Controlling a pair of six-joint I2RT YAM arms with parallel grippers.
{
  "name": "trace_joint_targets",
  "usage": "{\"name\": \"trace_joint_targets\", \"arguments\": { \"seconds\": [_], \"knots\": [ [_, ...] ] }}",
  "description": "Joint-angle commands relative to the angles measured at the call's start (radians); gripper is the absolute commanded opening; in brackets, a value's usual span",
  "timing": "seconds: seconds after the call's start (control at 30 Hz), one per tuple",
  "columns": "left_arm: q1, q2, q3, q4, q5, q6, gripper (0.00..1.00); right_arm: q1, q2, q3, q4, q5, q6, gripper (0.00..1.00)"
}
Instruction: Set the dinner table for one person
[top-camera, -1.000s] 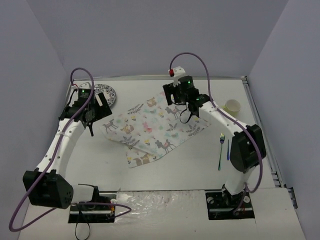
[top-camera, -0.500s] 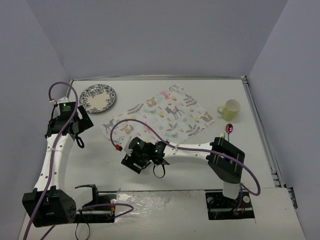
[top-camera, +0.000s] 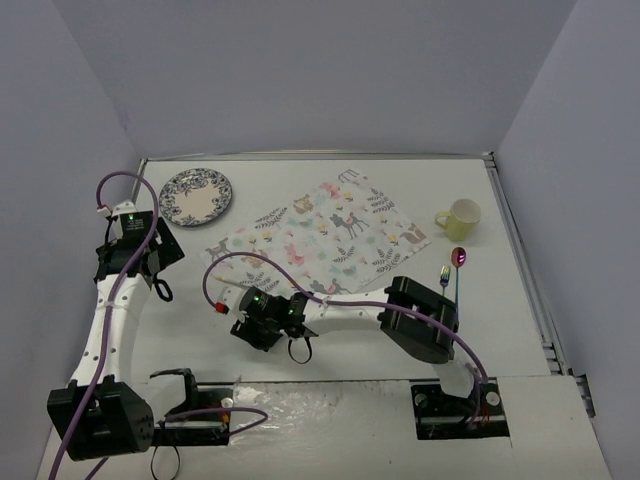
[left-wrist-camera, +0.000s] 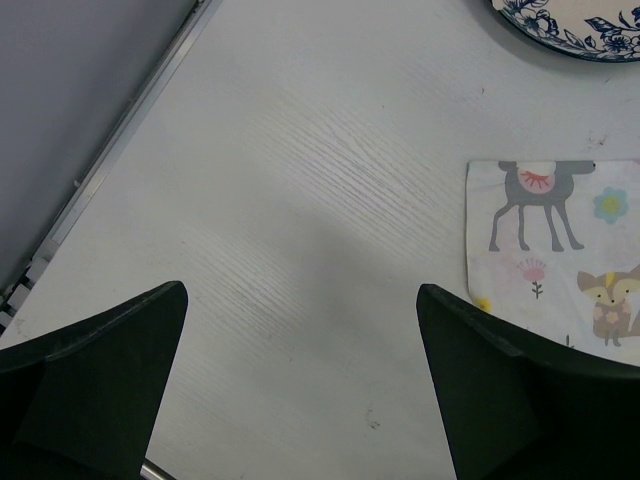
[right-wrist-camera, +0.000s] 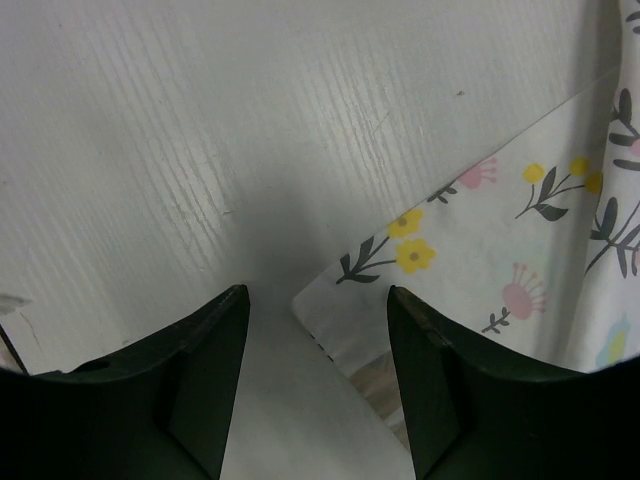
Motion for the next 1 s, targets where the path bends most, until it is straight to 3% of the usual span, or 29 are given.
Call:
{"name": "trace_joint_targets", "arguments": {
  "seconds": [0.0,0.1,0.2,0.37,0.67,0.73,0.8,0.97],
  "knots": [
    [0.012,-0.005,0.016,0.046,-0.023,0.013,0.97,0.001,0.006,0.000,0.002,0.042,-0.004,0.43],
    [0.017,-0.005,0.018,0.049,-0.018,0.011,0.97,0.001,-0.017,-0.032,-0.007,0.042,-0.002,0.16],
    [0.018,-0.005,0.018,0.051,-0.005,0.011,0.97,0.001,-0.051,-0.081,-0.025,0.033,0.000,0.00],
    [0.023,-0.006,0.018,0.054,0.008,0.010,0.97,0.010,-0.159,-0.144,-0.084,-0.044,-0.003,0.00],
    [0.025,-0.007,0.013,0.058,0.041,0.013,0.97,0.044,-0.367,-0.215,-0.338,-0.304,-0.010,0.00],
    [0.025,-0.004,0.015,0.058,0.056,0.014,0.97,0.047,-0.395,-0.219,-0.370,-0.322,0.000,0.07],
    [0.024,0.000,0.013,0.059,0.071,0.014,0.97,0.044,-0.429,-0.213,-0.384,-0.272,0.016,0.34],
    [-0.007,0.019,0.017,0.050,0.148,-0.009,0.97,-0.088,-0.511,-0.145,-0.381,-0.089,0.072,0.52]
  ]
}}
